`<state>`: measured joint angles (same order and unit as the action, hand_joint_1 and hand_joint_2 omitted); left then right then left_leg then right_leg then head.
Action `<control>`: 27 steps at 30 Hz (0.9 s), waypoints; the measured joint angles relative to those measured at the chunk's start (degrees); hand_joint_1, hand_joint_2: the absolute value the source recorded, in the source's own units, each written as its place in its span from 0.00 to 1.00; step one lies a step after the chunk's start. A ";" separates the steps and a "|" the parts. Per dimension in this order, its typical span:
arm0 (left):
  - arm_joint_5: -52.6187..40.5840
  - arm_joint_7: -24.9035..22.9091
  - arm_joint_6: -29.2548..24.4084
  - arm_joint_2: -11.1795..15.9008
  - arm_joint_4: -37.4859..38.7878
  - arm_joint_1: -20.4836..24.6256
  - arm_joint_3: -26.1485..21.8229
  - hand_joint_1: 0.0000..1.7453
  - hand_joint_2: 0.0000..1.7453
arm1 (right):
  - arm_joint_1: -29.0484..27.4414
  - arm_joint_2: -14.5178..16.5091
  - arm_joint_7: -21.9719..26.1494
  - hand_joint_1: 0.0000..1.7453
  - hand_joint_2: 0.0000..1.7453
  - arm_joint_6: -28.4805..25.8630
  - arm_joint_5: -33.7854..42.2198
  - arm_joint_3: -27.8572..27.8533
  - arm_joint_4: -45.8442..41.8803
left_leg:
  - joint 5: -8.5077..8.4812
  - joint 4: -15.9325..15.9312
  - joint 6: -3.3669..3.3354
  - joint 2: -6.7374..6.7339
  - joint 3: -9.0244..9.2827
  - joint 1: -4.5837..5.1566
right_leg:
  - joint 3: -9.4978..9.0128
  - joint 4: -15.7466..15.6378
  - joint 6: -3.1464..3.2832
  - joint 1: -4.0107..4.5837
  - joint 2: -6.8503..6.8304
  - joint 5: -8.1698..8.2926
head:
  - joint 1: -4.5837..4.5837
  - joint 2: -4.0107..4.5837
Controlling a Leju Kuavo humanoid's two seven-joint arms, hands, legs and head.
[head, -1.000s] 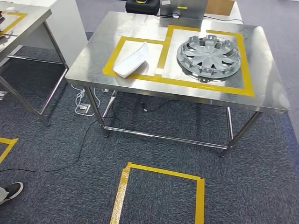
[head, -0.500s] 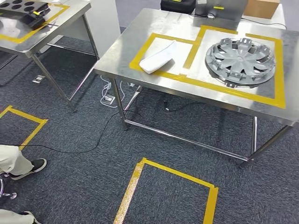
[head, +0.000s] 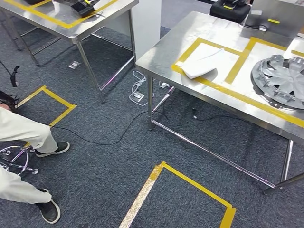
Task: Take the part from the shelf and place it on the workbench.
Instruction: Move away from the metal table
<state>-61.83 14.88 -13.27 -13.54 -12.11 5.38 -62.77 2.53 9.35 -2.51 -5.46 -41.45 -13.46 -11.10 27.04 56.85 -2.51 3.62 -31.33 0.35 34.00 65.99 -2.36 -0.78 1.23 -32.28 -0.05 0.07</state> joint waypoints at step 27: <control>-0.65 0.55 0.79 0.44 0.00 -0.12 0.63 0.00 0.00 | 0.25 0.09 1.34 0.00 0.00 2.85 0.68 -0.04 0.16 | -0.06 0.83 0.12 -3.38 -1.30 -0.23 | 0.76 4.05 -0.66 -0.21 -1.76 -5.80 | -0.07 0.00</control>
<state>-62.48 15.43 -12.48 -13.10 -12.11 5.26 -62.13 2.78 9.44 -1.17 -2.61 -40.76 -13.51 -10.94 26.99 57.69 -2.39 0.24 -32.63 0.12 34.76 70.04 -3.02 -0.99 -0.53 -38.08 -0.12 0.07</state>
